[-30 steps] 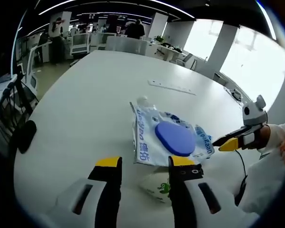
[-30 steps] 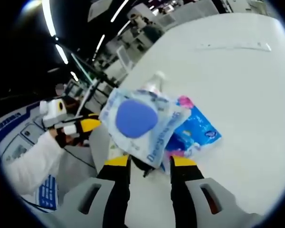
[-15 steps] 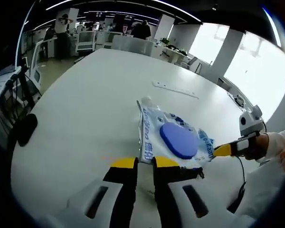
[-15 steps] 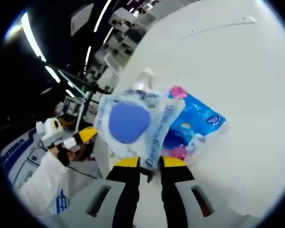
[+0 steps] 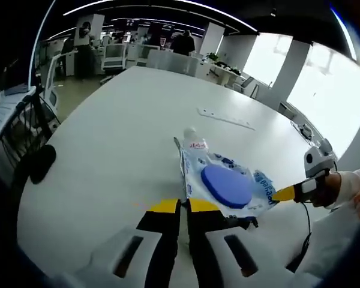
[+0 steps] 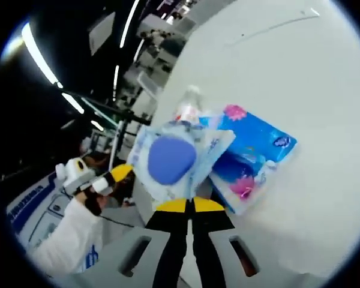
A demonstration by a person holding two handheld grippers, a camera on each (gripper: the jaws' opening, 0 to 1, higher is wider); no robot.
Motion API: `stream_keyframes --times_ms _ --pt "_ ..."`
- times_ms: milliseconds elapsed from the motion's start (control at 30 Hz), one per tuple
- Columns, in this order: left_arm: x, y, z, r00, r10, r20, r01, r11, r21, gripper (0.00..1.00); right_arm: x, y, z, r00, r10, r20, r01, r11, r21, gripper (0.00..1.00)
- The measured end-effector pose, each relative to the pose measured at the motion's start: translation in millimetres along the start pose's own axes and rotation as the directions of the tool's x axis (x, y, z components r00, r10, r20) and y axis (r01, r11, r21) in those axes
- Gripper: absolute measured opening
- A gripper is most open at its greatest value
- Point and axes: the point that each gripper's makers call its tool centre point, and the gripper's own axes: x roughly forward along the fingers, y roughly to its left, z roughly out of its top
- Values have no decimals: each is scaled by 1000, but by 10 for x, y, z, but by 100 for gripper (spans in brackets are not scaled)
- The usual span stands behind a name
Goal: Arrange the tabletop items into an orderly group along one side of the table until the central work area is clear of visible clutter.
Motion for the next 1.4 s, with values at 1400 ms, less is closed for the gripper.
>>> stream_keyframes --times_ms 1400 --pt "217 -846 827 980 -156 127 129 972 197 0 -894 95 974 977 3 213 54 964 -261 0"
